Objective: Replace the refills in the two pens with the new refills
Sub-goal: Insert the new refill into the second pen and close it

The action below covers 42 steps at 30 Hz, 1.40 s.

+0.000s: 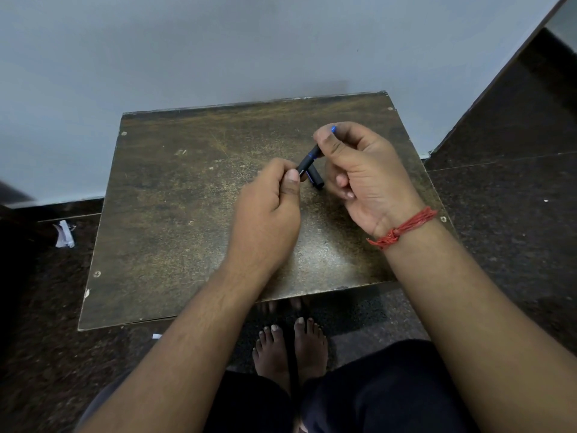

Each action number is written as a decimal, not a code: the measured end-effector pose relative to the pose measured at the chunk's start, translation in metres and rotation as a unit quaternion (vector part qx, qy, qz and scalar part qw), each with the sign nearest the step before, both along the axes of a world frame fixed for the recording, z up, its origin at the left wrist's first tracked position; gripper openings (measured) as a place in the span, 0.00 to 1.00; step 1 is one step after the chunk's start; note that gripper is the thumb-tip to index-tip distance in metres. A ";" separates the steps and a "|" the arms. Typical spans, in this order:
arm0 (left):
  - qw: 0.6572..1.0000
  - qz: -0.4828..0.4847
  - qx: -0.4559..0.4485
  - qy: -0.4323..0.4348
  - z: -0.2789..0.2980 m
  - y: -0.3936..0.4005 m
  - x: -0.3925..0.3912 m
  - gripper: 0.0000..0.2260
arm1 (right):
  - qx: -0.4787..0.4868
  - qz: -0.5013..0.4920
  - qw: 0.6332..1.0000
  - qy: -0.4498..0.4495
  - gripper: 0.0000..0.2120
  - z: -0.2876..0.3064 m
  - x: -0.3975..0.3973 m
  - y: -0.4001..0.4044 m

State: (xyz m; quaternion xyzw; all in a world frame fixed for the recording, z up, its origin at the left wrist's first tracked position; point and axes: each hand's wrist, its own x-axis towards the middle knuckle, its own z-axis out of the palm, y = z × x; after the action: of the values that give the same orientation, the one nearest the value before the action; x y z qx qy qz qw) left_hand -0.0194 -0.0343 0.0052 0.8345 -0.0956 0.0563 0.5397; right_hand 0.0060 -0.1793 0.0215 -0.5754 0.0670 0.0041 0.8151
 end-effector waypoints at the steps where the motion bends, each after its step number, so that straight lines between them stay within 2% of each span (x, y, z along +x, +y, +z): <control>1: 1.000 -0.003 0.002 -0.002 0.001 0.000 -0.001 0.09 | -0.004 -0.011 1.000 0.006 0.06 -0.001 0.000 0.001; 7: 1.000 0.008 -0.010 0.004 0.002 0.001 -0.001 0.08 | -0.012 -0.027 1.000 0.007 0.09 0.000 0.000 0.001; 13: 1.000 0.015 -0.003 -0.002 0.001 0.001 0.000 0.08 | 0.000 0.012 1.000 -0.001 0.06 0.003 -0.001 -0.003; 16: 1.000 0.010 0.004 -0.002 0.002 0.001 -0.001 0.08 | 0.005 0.001 1.000 -0.002 0.02 0.002 0.000 -0.001; 20: 1.000 0.001 0.012 -0.001 0.003 -0.001 -0.002 0.08 | -0.021 -0.032 0.999 0.021 0.09 0.000 -0.001 0.002; 26: 1.000 0.020 -0.017 0.004 0.001 0.002 0.002 0.10 | -0.002 -0.022 1.000 0.014 0.04 0.001 -0.001 0.000; 33: 1.000 0.015 -0.024 0.010 0.000 0.002 0.001 0.11 | 0.003 0.023 1.000 -0.002 0.07 0.002 -0.001 -0.003; 42: 1.000 0.010 -0.020 0.005 0.000 0.001 0.001 0.10 | -0.011 -0.023 0.999 0.024 0.12 0.003 -0.002 0.002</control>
State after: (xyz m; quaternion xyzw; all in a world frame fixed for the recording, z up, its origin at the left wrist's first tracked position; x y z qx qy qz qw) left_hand -0.0188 -0.0335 0.0056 0.8249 -0.0837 0.0591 0.5560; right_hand 0.0037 -0.1769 0.0243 -0.5827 0.0998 -0.0016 0.8065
